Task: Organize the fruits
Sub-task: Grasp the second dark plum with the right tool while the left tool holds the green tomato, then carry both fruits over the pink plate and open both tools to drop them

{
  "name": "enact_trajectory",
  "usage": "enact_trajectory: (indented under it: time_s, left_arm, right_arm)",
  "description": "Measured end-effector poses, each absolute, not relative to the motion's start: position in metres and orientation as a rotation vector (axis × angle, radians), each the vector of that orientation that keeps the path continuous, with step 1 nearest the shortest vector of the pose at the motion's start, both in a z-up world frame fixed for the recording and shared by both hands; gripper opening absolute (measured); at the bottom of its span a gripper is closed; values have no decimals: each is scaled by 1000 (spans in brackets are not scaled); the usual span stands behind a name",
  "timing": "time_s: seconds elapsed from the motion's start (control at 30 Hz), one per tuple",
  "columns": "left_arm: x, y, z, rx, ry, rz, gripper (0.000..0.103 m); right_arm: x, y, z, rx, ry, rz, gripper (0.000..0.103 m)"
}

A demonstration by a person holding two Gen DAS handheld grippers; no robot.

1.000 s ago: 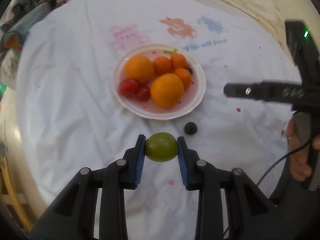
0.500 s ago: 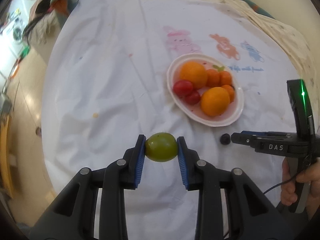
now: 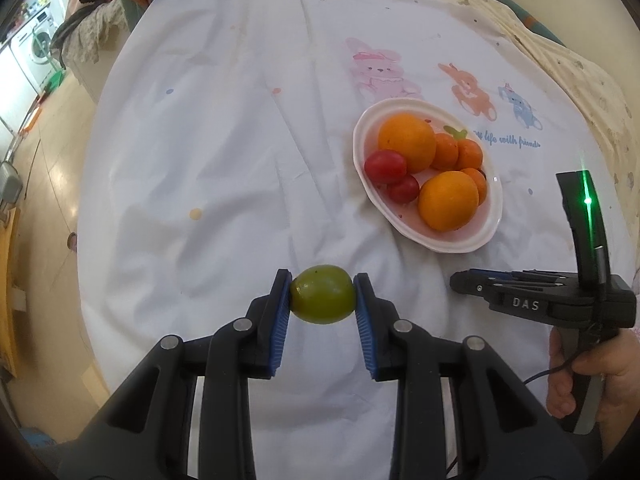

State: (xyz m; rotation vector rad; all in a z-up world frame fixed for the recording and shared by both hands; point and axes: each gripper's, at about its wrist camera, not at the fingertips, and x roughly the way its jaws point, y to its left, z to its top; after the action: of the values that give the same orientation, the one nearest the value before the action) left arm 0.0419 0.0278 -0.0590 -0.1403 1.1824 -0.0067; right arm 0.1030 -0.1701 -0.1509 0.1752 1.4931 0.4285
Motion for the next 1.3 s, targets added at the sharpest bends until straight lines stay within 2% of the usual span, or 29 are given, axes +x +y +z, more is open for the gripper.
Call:
enact_trajectory:
  time_s: [0.33, 0.57, 0.73, 1.0, 1.3]
  left_arm:
    - [44, 19, -58, -95, 1150, 15, 27]
    - [50, 18, -53, -86, 1133, 29, 27]
    - [74, 12, -29, -59, 1090, -9, 27]
    - [148, -3, -24, -30, 1074, -62, 27]
    - [224, -30, -67, -17, 1142, -136, 27]
  right_arm:
    - [90, -223, -115, 292, 1419, 405, 26]
    - [87, -279, -70, 363, 1256, 309, 26]
    - [109, -278, -50, 388, 1188, 339, 26]
    - [159, -239, -62, 407, 1220, 441, 26]
    - [199, -210, -105, 413, 1314, 506, 26]
